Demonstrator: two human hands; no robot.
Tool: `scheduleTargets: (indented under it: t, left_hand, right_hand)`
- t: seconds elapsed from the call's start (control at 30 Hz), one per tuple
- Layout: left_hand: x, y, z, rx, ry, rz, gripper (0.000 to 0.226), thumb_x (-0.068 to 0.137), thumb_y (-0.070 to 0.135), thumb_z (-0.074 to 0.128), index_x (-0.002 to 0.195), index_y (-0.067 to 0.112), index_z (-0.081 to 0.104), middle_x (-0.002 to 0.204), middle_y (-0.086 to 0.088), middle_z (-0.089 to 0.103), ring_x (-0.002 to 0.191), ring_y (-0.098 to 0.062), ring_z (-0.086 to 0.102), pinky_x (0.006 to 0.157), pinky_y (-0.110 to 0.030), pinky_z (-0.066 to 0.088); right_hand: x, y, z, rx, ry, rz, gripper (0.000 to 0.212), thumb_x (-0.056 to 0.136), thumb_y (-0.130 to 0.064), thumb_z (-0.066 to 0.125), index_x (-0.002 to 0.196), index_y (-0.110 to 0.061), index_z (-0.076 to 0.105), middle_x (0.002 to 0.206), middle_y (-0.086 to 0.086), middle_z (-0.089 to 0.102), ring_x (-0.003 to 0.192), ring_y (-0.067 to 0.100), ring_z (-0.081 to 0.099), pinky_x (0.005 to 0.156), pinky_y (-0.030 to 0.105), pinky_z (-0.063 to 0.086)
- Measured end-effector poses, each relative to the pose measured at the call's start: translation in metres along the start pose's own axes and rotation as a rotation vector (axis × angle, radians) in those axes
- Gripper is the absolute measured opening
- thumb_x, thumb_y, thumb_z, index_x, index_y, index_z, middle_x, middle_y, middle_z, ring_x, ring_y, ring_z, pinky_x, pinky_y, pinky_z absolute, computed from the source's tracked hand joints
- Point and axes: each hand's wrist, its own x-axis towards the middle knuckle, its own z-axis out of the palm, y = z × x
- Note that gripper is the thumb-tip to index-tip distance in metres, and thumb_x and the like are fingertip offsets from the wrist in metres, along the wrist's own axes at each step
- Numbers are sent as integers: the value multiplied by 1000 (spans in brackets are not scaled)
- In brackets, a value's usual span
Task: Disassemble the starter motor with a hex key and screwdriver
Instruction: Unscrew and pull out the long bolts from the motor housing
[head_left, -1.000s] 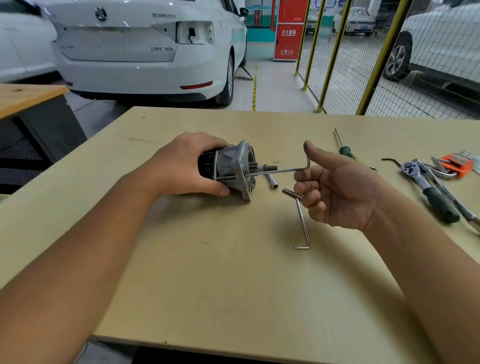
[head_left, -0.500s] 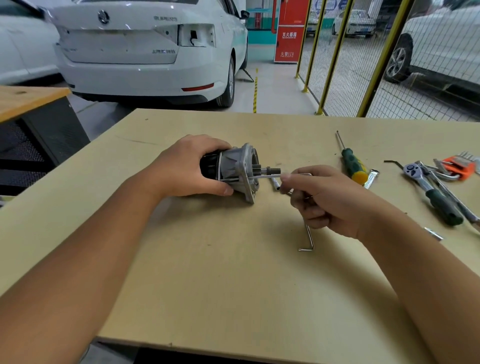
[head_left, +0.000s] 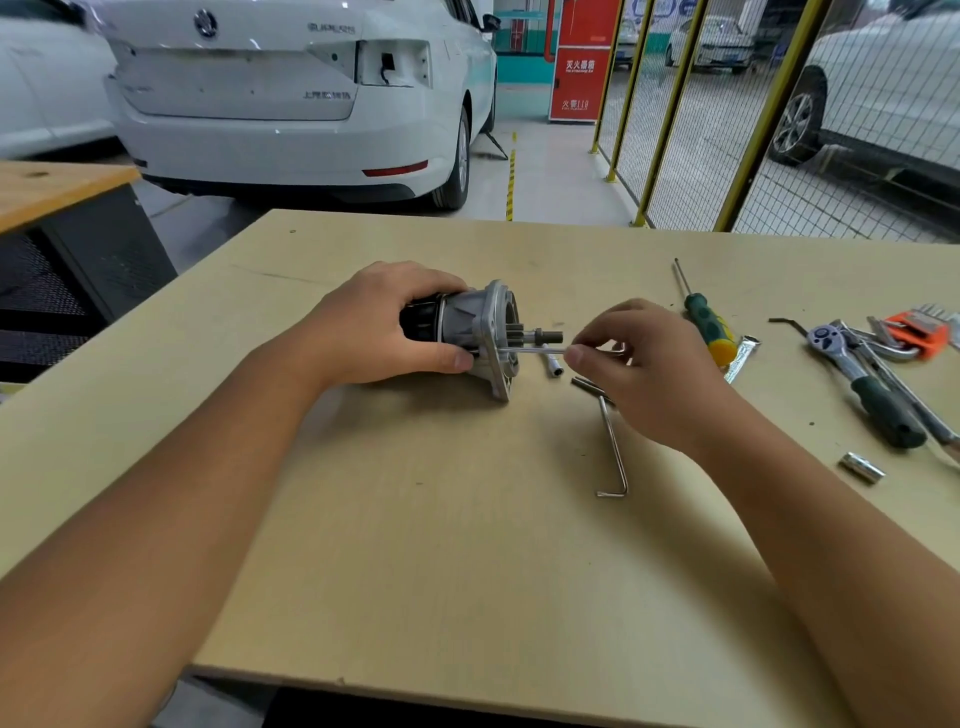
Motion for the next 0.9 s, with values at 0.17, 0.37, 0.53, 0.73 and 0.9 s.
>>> scheduleTargets:
  t: [0.17, 0.37, 0.53, 0.73, 0.9]
  left_hand:
    - [0, 1, 0, -6, 6, -1, 74, 60, 77, 73, 128, 52, 57, 122, 21, 64, 117, -13, 54, 103, -44, 47]
    - [-1, 1, -1, -4, -7, -8, 78, 60, 78, 73, 131, 47, 62, 123, 21, 63, 120, -14, 55, 105, -48, 47]
    - [-1, 2, -3, -2, -12, -15, 80, 59, 78, 73, 132, 46, 62, 125, 20, 63, 120, -14, 55, 105, -48, 47]
    - [-1, 2, -2, -9, -18, -14, 79, 60, 77, 72, 132, 47, 62, 124, 20, 63, 119, -11, 54, 104, -47, 48]
    - [-1, 1, -2, -7, -25, -15, 79, 60, 78, 72, 132, 49, 60, 125, 21, 62, 121, -14, 54, 105, -48, 47]
  right_hand:
    - [1, -2, 1, -62, 74, -76, 14, 83, -14, 80, 82, -25, 73, 95, -5, 62, 76, 1, 56, 66, 3, 38]
    - [2, -8, 1, -152, 40, -156, 9, 89, -10, 73, 91, -19, 72, 83, -5, 62, 74, 10, 55, 68, 18, 44]
    - [7, -10, -1, -261, 2, -232, 14, 97, -11, 64, 101, -5, 76, 97, 6, 59, 85, 19, 54, 73, 22, 34]
    - [12, -12, -7, -390, -90, -303, 21, 101, -17, 59, 104, -4, 75, 106, 9, 62, 90, 30, 59, 79, 42, 50]
    - [13, -14, -7, -519, -77, -329, 18, 97, -27, 64, 106, -15, 75, 107, 0, 68, 99, 27, 53, 84, 47, 47]
